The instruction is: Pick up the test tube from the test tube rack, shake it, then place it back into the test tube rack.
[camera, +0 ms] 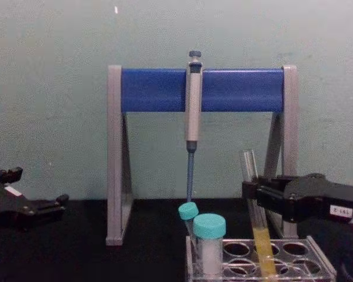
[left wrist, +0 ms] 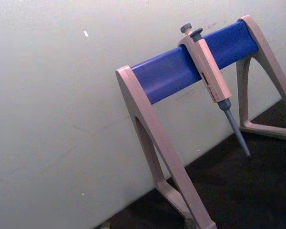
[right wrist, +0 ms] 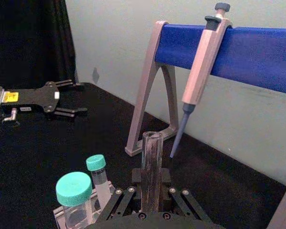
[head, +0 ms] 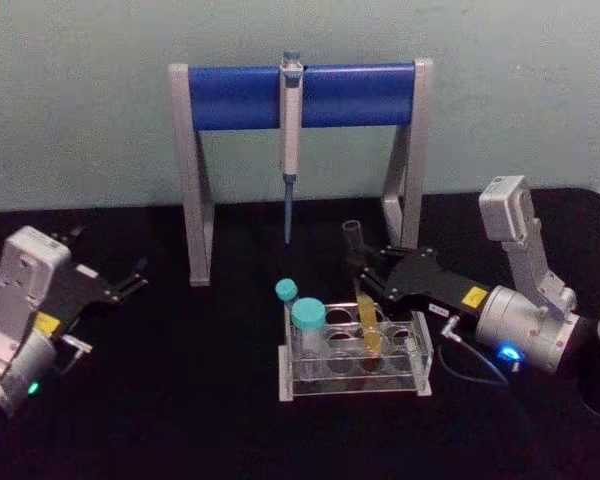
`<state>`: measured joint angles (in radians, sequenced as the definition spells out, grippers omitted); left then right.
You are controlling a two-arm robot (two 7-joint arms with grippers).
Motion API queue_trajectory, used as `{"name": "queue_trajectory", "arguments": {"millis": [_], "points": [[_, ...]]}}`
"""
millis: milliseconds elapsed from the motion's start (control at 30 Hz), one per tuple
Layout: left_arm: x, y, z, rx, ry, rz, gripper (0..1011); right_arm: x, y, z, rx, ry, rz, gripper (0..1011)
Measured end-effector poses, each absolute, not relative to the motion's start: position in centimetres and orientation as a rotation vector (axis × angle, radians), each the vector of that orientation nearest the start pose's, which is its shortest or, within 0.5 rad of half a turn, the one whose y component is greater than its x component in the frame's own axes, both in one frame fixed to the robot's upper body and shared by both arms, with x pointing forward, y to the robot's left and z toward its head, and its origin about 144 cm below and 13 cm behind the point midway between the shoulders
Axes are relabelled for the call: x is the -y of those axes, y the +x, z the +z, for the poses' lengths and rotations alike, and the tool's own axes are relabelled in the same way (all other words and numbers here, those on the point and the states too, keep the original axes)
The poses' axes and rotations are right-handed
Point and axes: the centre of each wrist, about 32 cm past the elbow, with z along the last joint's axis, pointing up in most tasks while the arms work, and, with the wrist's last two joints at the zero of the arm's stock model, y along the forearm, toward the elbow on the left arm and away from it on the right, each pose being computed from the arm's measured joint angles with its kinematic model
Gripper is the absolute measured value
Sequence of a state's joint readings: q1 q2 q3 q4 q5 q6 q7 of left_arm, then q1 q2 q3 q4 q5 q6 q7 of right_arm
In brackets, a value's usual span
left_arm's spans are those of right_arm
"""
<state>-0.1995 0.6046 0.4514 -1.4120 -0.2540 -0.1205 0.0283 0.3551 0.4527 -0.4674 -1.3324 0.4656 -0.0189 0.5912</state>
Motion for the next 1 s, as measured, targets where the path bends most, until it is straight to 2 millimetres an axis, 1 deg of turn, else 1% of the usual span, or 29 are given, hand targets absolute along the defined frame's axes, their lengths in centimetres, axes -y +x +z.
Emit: {"name": "queue_trajectory", "arguments": {"millis": [667, 1000], "points": [[-30.97, 48.86, 113.98, 0.285, 0.305, 1.248, 1001, 26.24, 53.53, 116.59, 0.004, -0.106, -0.679, 229], [-30.97, 48.86, 113.98, 0.285, 0.304, 1.248, 1001, 26.83, 53.26, 116.73, 0.002, -0.019, -0.642, 229]]}}
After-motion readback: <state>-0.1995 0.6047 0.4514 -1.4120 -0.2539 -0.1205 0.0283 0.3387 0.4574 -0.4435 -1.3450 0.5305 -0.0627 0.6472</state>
